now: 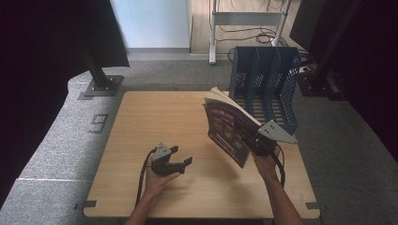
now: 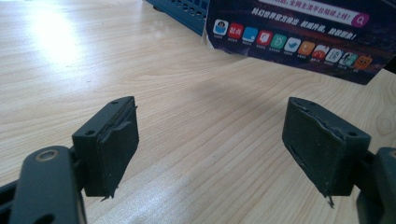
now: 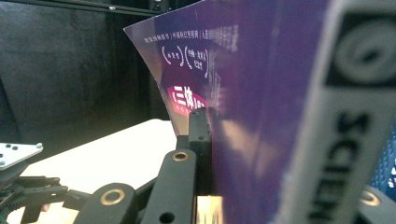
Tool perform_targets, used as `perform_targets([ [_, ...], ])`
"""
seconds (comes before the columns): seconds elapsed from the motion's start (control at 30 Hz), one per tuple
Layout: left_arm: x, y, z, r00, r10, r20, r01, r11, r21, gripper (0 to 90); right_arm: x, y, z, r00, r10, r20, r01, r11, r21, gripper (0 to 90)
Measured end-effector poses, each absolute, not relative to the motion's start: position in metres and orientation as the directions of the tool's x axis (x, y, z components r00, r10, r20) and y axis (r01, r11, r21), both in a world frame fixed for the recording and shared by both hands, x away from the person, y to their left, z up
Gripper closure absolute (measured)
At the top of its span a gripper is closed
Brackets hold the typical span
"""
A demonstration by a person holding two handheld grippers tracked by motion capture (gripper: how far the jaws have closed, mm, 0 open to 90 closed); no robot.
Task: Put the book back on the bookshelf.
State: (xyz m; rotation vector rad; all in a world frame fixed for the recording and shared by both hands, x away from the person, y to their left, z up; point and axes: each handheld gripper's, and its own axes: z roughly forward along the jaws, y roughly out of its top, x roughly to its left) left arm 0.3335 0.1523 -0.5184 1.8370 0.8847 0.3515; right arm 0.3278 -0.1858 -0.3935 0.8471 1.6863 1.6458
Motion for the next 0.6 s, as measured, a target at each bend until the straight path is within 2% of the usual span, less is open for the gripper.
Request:
perform_targets([
  [0.6,0.333,0.152,-0.519,0.687,0.711,-0.151,0.413,-0.211,0.886,18.8,0.333,-0.195,-0.378,-0.561,0.827,-0.003,0.005,0.007,1.000,81.7],
])
